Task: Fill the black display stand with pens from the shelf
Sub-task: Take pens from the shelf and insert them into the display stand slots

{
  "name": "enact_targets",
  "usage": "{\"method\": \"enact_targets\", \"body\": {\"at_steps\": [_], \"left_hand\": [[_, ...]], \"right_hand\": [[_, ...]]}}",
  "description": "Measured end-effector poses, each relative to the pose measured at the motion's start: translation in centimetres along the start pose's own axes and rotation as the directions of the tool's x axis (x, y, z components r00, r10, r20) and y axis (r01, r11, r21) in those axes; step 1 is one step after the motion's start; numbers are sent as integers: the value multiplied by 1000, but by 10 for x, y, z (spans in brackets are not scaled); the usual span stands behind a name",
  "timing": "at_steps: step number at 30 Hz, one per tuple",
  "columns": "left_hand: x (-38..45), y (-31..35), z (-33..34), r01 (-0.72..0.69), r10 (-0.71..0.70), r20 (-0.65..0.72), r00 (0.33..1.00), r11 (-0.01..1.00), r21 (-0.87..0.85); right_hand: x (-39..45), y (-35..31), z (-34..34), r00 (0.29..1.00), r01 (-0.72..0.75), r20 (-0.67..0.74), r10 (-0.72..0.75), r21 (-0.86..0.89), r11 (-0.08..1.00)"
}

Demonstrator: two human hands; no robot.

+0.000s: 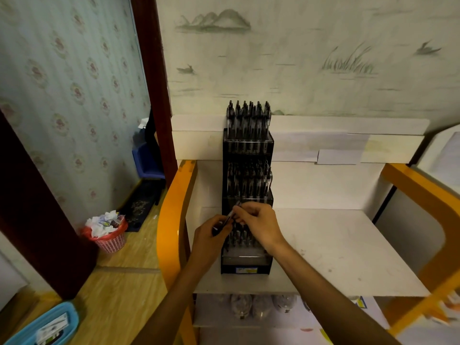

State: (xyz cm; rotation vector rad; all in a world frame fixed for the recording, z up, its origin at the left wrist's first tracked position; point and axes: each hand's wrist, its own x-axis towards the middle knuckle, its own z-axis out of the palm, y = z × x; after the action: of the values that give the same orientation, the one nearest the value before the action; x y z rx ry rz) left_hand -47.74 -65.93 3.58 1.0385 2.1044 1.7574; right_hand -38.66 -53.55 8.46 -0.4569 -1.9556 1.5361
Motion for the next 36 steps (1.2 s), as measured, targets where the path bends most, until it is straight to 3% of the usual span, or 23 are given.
{"method": "enact_targets", "body": {"at_steps": [4,7,10,17,26,31,36], "left_hand": [[-2,1,-7,-20,27,-47,998,989,146],[-4,1,-15,-52,71,-63,995,962,268],[-6,5,-20,-105,141,-53,989,897,430],[-9,17,-23,-166,225,-13,974,753,636],[-8,26,-28,-171,211,7,977,774,610],[-8,27,-25,-128,149,9,989,818,561],[-5,31,-20,-146,162,20,987,822,551]], "right_hand": [[-1,3,-8,996,-9,-91,9,-8,1000],[-3,5,-16,987,71,-125,-97,-199,977],[-1,10,-21,977,141,-88,-196,-425,894],[4,26,-14,970,204,6,-241,-553,808],[6,30,-2,990,137,66,-123,-616,775],[1,42,0,992,61,120,32,-699,712],[-7,42,-3,989,64,135,60,-758,649]]}}
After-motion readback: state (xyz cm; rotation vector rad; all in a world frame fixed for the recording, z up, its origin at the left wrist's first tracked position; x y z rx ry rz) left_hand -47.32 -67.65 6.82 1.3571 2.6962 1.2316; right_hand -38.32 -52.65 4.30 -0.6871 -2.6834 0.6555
